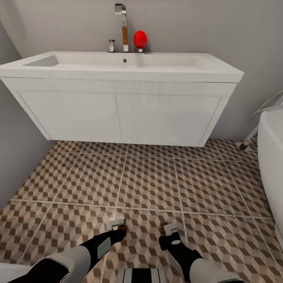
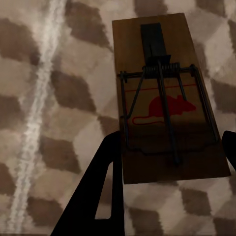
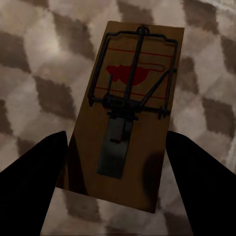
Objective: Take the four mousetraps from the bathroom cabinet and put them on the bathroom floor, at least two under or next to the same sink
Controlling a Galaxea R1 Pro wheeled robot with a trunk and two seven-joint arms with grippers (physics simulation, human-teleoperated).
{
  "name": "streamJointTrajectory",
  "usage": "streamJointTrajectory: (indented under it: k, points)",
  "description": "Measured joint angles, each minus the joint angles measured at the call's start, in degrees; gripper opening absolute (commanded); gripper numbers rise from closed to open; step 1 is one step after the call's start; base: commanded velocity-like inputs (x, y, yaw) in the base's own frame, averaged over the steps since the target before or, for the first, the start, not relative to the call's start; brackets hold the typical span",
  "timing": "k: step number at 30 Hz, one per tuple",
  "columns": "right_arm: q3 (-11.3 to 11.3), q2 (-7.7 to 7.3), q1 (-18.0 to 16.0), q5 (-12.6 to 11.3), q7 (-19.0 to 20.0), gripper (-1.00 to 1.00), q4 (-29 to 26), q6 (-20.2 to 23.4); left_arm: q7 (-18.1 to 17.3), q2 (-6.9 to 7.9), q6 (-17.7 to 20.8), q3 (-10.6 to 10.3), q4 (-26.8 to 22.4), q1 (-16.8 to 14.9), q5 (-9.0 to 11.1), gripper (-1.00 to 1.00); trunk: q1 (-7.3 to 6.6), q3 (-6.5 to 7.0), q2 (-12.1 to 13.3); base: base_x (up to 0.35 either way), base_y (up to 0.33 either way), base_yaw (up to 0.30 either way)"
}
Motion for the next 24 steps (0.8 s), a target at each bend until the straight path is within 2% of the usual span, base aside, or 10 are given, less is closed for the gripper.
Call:
streamJointTrajectory:
  k: [2, 24]
  points:
    - [0.0, 0.00, 0.0, 0.0, 0.0, -1.00, 0.0, -0.1, 0.0, 0.02, 0.0, 0.0, 0.0, 0.0, 0.0, -1.00, 0.05, -0.44, 0.0, 0.000, 0.000, 0.000]
    - [0.1, 0.00, 0.0, 0.1, 0.0, -1.00, 0.0, -0.2, 0.3, 0.18, -0.7, 0.0, 0.0, 0.0, -0.2, -1.00, 0.05, -0.45, 0.0, 0.000, 0.000, 0.000]
